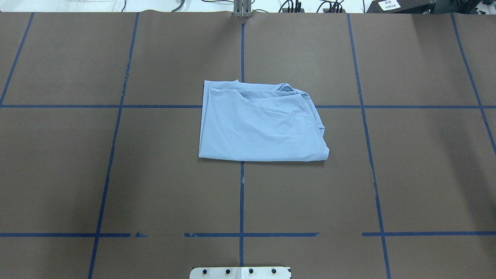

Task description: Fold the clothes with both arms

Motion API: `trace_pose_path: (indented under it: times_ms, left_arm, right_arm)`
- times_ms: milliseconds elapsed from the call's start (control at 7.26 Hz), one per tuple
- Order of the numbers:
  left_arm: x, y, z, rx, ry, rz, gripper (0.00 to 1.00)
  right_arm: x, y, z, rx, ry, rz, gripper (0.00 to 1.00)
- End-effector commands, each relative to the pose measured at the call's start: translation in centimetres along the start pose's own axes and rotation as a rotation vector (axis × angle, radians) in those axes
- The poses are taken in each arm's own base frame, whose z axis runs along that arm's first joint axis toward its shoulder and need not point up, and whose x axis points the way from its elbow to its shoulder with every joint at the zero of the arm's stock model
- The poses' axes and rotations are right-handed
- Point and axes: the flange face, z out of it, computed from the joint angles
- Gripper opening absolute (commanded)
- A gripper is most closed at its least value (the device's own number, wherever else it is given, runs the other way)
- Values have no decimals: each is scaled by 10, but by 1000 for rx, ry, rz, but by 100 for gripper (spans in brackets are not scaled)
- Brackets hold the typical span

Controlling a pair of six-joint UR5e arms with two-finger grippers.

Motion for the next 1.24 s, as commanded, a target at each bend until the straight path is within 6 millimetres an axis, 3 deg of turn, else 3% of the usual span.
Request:
trace_pose_path:
  times_ms: [0,551,827,1102]
  left_arm:
    - [-40,3,25,-51,4,169,100]
    - [-25,-19,8,-12,-3,204,100]
    - [-23,-13,5,-5,-5,215,100]
    - [-2,-16,-18,41,-9,252,100]
  right_arm:
    - [-12,-5,0,-14,-7,-14,100]
    - [-13,-6,0,-8,-18,-19,100]
    - [-17,-9,-1,-6,-17,-30,100]
    - [-27,-20,-10,13,-19,-45,100]
